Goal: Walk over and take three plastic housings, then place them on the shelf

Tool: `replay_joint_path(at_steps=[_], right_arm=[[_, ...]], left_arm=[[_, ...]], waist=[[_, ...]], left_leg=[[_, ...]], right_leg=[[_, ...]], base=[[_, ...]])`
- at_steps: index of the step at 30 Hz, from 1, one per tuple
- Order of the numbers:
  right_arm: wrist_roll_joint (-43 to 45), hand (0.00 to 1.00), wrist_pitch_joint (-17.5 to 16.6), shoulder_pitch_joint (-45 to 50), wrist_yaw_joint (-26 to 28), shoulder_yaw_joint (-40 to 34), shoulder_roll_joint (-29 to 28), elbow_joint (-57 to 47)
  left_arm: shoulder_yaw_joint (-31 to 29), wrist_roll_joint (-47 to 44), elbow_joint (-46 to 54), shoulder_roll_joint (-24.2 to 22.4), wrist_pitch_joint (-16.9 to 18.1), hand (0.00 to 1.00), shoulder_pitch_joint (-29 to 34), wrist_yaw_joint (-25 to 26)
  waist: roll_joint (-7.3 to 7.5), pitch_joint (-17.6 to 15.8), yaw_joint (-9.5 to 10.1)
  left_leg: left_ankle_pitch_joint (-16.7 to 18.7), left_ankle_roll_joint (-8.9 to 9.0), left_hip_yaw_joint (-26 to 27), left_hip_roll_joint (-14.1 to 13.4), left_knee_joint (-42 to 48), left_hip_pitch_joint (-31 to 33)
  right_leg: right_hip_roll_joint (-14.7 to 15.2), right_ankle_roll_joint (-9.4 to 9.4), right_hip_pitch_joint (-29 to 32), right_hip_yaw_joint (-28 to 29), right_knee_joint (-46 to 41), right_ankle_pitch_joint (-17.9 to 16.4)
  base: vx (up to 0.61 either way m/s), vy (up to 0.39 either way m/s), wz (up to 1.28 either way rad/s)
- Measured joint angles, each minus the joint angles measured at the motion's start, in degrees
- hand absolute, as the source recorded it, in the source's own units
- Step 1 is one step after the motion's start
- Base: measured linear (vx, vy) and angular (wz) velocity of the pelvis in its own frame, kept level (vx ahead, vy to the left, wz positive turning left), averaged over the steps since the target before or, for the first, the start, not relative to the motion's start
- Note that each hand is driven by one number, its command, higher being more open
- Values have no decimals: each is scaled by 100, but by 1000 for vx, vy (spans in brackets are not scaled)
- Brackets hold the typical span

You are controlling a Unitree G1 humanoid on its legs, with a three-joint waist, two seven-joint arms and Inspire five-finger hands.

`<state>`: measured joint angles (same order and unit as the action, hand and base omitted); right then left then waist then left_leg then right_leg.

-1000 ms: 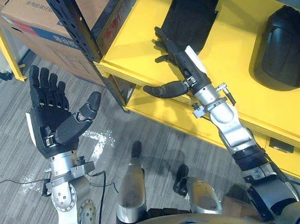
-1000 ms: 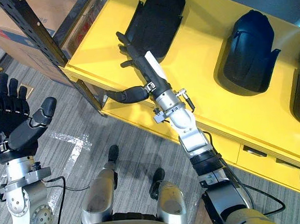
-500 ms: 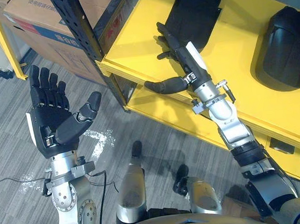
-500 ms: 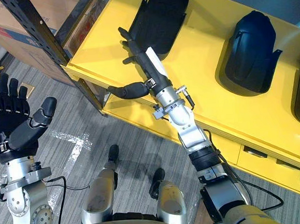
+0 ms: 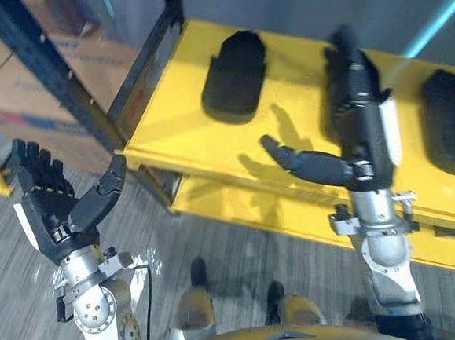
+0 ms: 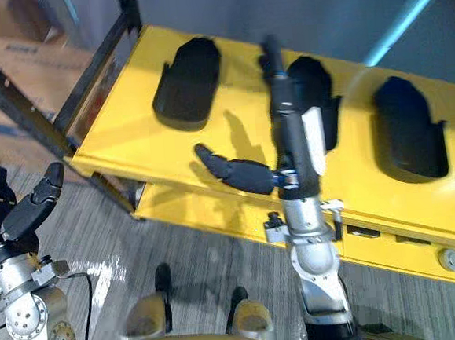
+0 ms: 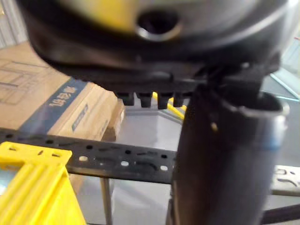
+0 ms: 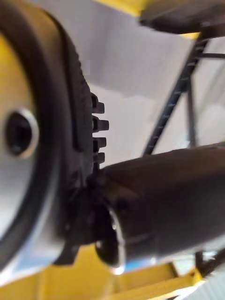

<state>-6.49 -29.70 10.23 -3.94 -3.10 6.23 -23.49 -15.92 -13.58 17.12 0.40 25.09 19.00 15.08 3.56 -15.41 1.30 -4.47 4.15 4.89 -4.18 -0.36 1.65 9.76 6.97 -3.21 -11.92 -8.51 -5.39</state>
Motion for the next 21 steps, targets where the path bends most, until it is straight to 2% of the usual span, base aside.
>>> replay_joint_path(at_steps=[2, 6, 9, 13, 16, 19, 21], right_arm=[[-1, 100, -24, 328, -128, -280, -75, 1], [-27, 100, -25, 1121, -485, -935, -289, 24], [144, 100, 68, 1785, -1080, -1645, -621, 439], [382, 100, 211, 2375, -1513, -1902, -930, 1366], [462, 100, 351, 2630, -1536, -1892, -996, 2169], [466, 100, 753, 2534, -1544, -1893, -997, 3310], [500, 100, 1154, 2342, -1519, -1891, -1000, 4170]], left_arm=[[-106, 61, -41, -119, 0, 100, 21, 76], [-463, 49, -344, -354, -21, 100, 199, 222], [-660, -292, -1152, -482, -85, 100, 484, 320], [-695, -658, -2177, -534, -208, 100, 744, 318], [-700, -877, -3023, -544, -288, 100, 732, 292], [-765, -1047, -3859, -570, -312, 100, 618, 165], [-900, -1112, -4276, -573, -447, 100, 590, -73]], waist=[[-39, 105, -45], [-217, 298, -273], [-366, 532, -398], [-327, 682, -504], [-260, 736, -624], [-243, 765, -629], [-225, 871, -605]], left_leg=[[16, 8, 148, -32, -6, -90], [19, 17, 475, -94, -159, -341], [38, 55, 846, -182, -410, -650], [218, 118, 1152, -317, -311, -842], [452, 170, 1427, -420, -27, -840], [540, 193, 1677, -493, 134, -908], [539, 197, 1799, -526, 141, -957]], right_leg=[[-25, -11, -24, 149, 66, 40], [-87, -17, -62, 461, 190, 116], [-168, -13, -94, 760, 277, 136], [-207, -23, -172, 926, 291, 127], [-205, -31, -242, 958, 290, 115], [-190, -44, -322, 959, 278, 98], [-182, -68, -367, 926, 272, 67]], base=[[30, 15, -49], [37, -1, -45], [44, -15, -55], [56, -14, -38], [18, -11, -18], [-1, 1, -8], [10, -3, 2]])
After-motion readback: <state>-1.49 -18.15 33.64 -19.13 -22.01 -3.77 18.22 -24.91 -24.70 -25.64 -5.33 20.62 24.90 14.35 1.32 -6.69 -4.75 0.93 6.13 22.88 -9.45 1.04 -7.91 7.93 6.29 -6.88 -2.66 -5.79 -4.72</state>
